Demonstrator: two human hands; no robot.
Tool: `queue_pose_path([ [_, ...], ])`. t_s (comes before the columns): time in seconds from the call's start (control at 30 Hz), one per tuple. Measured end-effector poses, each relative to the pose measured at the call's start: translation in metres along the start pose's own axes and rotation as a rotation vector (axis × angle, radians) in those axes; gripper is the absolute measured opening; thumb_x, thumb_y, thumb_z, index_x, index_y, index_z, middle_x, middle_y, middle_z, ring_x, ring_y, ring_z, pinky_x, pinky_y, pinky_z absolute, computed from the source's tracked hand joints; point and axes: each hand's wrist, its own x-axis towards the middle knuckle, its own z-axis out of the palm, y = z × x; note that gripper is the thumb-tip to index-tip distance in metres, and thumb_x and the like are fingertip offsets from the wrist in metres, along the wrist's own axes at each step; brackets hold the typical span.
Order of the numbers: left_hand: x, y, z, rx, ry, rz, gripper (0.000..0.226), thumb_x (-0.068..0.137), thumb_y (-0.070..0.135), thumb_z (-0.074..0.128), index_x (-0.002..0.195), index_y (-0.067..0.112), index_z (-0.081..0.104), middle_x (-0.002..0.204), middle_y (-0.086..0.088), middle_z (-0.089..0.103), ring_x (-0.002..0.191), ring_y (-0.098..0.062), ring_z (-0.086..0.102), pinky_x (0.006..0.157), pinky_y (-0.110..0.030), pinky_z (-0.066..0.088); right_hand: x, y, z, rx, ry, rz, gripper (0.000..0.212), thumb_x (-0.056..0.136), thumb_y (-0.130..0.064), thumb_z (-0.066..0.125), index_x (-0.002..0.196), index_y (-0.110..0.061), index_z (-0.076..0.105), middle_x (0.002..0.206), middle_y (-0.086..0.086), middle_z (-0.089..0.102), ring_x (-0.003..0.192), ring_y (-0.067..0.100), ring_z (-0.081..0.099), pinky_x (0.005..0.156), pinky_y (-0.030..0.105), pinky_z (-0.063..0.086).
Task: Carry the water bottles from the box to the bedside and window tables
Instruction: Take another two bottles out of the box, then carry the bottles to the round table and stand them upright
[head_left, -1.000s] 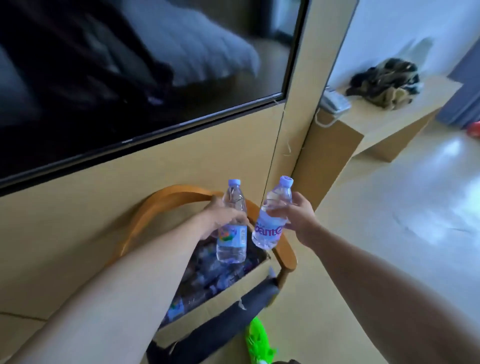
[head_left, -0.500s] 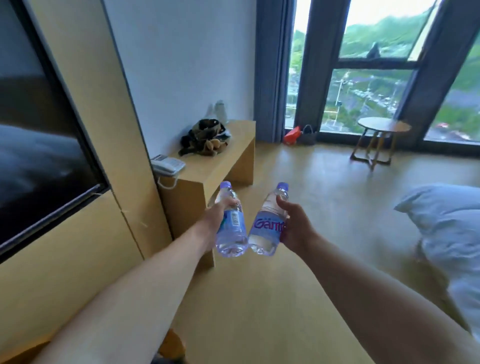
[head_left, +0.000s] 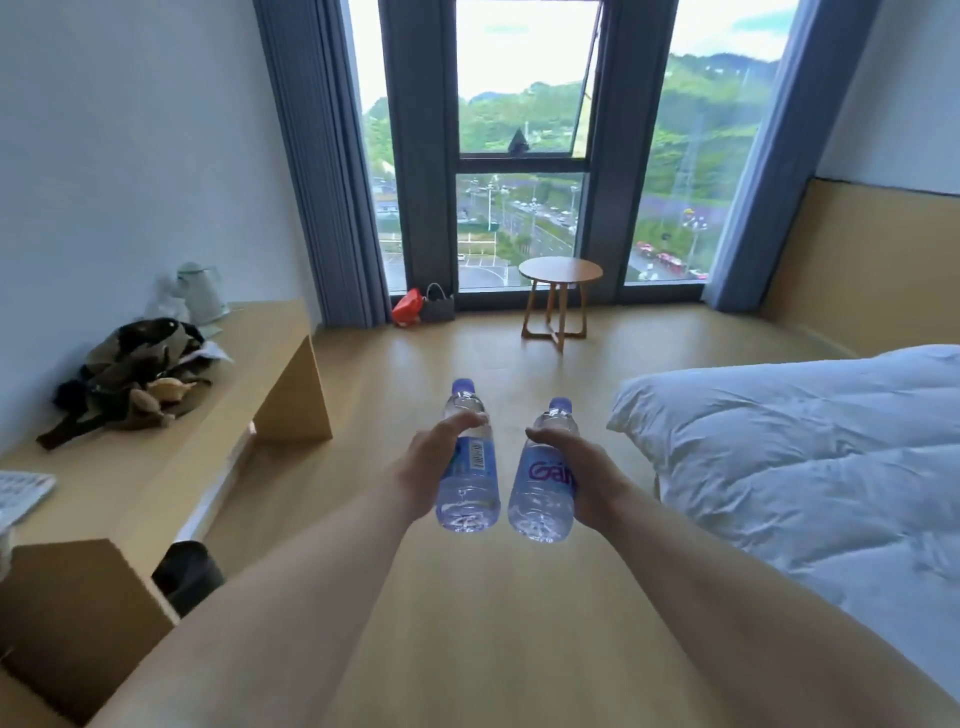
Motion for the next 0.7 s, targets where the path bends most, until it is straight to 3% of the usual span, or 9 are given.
queue_pose_path([
  [0.17,0.118,0.028,0.039,0.075,-0.124,-0.003,0.047,0.084,0.044,0.074,0.113,0.009,0.063,0.081,-0.013,0.066,0.062,-0.026,0.068,0.059,-0.034,0.056,0.086,-0.042,-0.034,0.028,0.105,-0.036,0.026,0.082,-0.019,0.077,0.098,-0.01,0.059,0.075,0.014,0.06,0.062,0.028,0.061,0.069,0.039,0.055],
  [0.5,0.368,0.152,0.068,0.187,-0.295,-0.001,0.053,0.088,0.043,0.072,0.125,0.008,0.057,0.086,-0.012,0.065,0.066,-0.024,0.068,0.063,-0.033,0.057,0.298,-0.166,-0.032,0.024,0.157,-0.105,0.029,0.086,-0.021,0.073,0.103,-0.009,0.053,0.073,0.011,0.06,0.059,0.023,0.062,0.057,0.033,0.057],
  [0.7,0.501,0.198,0.077,0.156,-0.322,-0.019,0.059,0.085,0.055,0.074,0.122,0.011,0.059,0.088,-0.012,0.068,0.071,-0.026,0.071,0.064,-0.034,0.06,0.426,-0.218,-0.042,0.018,0.192,-0.077,0.034,0.086,-0.03,0.074,0.107,-0.012,0.054,0.078,0.01,0.063,0.063,0.021,0.065,0.067,0.035,0.058],
])
